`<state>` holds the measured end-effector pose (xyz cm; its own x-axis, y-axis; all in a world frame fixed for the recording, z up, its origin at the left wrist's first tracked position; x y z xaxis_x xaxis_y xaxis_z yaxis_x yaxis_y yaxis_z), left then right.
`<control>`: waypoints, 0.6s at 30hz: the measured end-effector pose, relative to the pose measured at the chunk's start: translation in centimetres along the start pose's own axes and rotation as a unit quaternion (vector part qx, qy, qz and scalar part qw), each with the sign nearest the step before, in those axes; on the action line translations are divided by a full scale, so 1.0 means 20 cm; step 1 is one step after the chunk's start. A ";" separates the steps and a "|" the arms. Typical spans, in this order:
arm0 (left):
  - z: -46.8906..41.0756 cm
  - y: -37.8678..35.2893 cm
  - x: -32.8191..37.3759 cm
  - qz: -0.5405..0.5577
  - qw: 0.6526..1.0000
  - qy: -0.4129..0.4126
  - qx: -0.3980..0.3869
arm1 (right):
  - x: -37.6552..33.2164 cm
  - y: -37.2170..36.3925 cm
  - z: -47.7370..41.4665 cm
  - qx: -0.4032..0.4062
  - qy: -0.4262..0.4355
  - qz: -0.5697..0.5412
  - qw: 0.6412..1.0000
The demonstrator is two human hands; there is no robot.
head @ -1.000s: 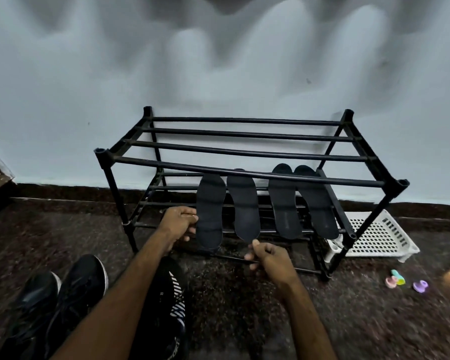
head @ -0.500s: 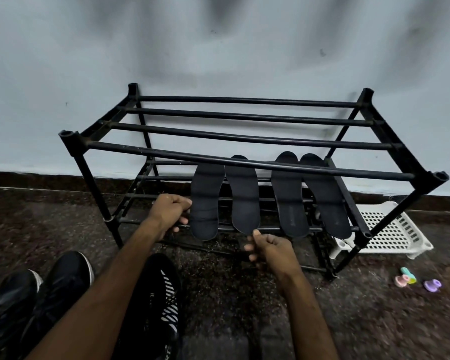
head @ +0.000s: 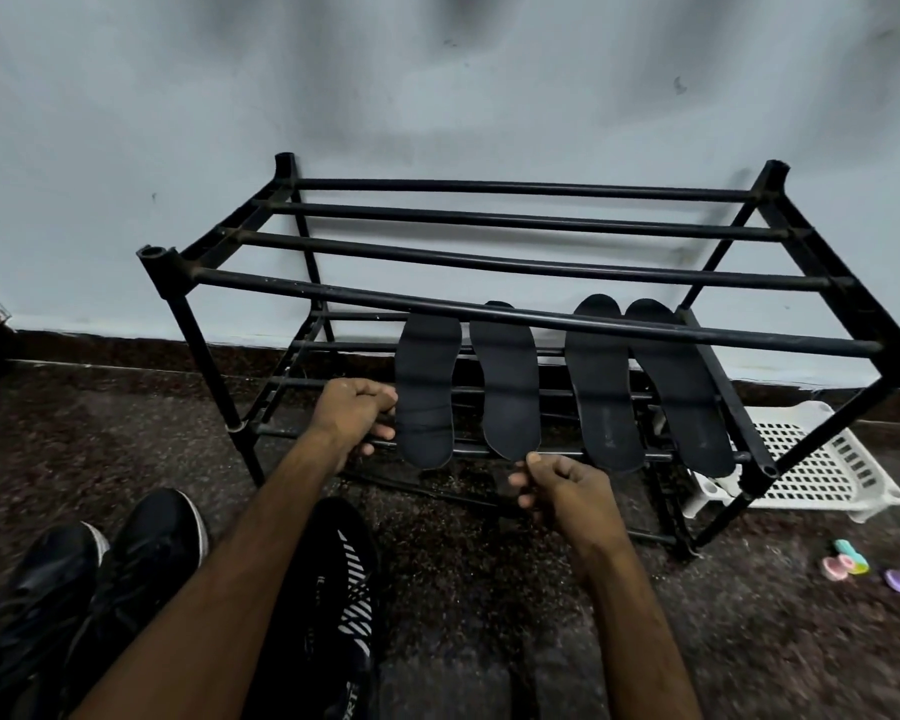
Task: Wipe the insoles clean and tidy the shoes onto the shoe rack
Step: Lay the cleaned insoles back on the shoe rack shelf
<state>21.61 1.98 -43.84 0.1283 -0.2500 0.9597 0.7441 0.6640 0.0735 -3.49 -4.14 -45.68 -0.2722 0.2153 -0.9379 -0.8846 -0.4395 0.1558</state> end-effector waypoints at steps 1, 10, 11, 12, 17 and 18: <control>-0.01 0.00 0.00 -0.001 1.000 -0.001 -0.002 | 0.00 0.00 0.00 0.002 0.002 0.001 1.000; -0.06 -0.02 0.04 -0.027 0.999 -0.023 0.004 | 0.01 0.02 -0.03 0.006 0.025 0.044 0.999; -0.07 -0.02 0.04 -0.023 0.999 -0.024 0.005 | 0.00 0.02 -0.03 0.003 0.028 0.049 0.998; -0.07 -0.01 0.04 -0.019 0.999 -0.025 0.008 | 0.00 0.02 -0.03 0.000 0.030 0.056 0.998; -0.08 -0.03 0.02 -0.018 0.999 -0.022 0.019 | 0.00 0.03 -0.04 0.001 0.035 0.065 0.997; -0.08 -0.03 0.02 -0.022 0.999 -0.021 0.021 | -0.01 0.03 -0.04 0.000 0.036 0.067 0.997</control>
<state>22.33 0.30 -43.94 0.0673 -0.2506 0.9657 0.7196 0.6827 0.1270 -3.70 -5.07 -45.69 -0.3598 0.0920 -0.9285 -0.8426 -0.4593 0.2810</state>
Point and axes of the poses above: each hand's wrist, its own z-axis away from the middle knuckle, its own y-axis out of the back of the hand, x = y × z, the point moved 3 cm from there along -z, towards the middle knuckle, and after that the axes turned 11 degrees about z, right-handed, at the moved point
